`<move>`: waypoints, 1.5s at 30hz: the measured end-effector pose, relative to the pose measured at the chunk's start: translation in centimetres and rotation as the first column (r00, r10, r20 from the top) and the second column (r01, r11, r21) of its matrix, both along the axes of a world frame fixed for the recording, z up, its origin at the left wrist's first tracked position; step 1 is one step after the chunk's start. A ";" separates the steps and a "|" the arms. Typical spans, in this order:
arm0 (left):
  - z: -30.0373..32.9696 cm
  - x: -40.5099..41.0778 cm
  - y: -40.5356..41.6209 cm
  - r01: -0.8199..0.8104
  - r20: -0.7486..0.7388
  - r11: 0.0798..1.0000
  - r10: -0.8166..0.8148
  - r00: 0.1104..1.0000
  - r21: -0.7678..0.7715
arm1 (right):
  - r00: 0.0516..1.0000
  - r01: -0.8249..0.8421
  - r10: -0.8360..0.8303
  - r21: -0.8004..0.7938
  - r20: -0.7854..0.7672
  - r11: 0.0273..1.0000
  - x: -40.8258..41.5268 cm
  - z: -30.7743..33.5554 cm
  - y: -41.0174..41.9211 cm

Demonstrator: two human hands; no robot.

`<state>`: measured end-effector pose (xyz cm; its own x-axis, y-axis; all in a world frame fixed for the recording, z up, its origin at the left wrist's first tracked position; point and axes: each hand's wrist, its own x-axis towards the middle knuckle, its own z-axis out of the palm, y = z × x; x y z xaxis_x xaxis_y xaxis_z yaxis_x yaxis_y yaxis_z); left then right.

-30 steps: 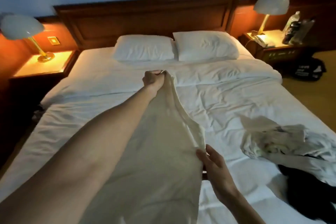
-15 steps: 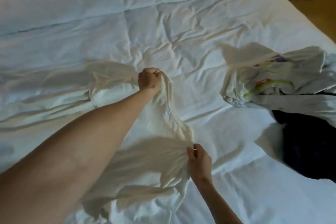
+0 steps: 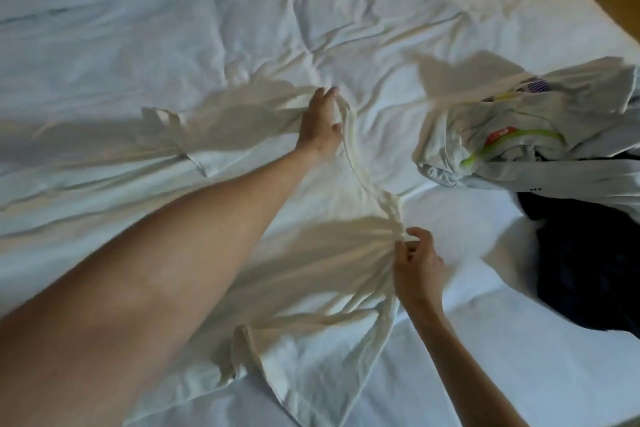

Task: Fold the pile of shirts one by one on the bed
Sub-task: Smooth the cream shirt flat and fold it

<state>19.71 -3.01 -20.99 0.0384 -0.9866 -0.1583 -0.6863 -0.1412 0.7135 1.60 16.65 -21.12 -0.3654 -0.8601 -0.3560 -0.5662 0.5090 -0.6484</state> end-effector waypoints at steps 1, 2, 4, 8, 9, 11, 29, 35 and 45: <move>-0.7 0.0 2.8 -0.005 0.013 1.000 0.005 1.000 -0.021 | 1.000 -0.016 0.016 -0.009 0.006 1.000 0.6 0.1 1.0; -1.2 0.1 6.4 -0.025 0.009 0.998 0.025 1.000 -0.066 | 0.999 -0.033 0.034 -0.022 0.010 0.999 1.3 0.2 2.3; -1.7 0.4 15.0 -0.054 -0.007 0.982 0.054 0.999 -0.182 | 0.998 -0.056 0.056 -0.028 0.011 0.998 2.6 0.5 5.2; -1.0 2.8 31.2 -0.104 0.133 0.985 0.122 0.983 -0.134 | 0.998 -0.031 0.029 0.034 0.052 0.999 4.6 1.3 10.7; -0.8 3.3 33.9 -0.114 0.181 0.990 0.126 0.975 -0.078 | 0.997 -0.023 0.019 0.050 0.072 0.998 5.1 1.6 11.8; -0.4 3.9 37.6 -0.116 0.238 0.993 0.118 0.964 -0.020 | 0.994 0.008 -0.020 0.116 0.104 0.993 5.9 2.3 13.5; 1.7 5.2 43.0 0.065 0.014 0.997 -0.066 0.998 0.051 | 0.864 -0.232 0.302 0.213 -0.402 0.949 3.4 3.8 18.8; 1.4 16.1 45.2 -0.155 0.358 0.985 0.172 0.918 -0.078 | 0.453 -0.888 0.817 -0.101 -0.356 0.449 16.4 1.2 21.0; -1.0 33.4 53.5 -0.355 0.641 0.908 0.139 0.755 0.221 | 0.012 -0.998 0.859 -0.056 -0.511 -0.019 30.4 -4.1 21.3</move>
<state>53.16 50.47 -22.03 0.4664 -0.8286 -0.3097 -0.8617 -0.5047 0.0526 32.00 37.91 -25.18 0.8744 -0.4800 -0.0708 -0.4780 -0.8273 -0.2951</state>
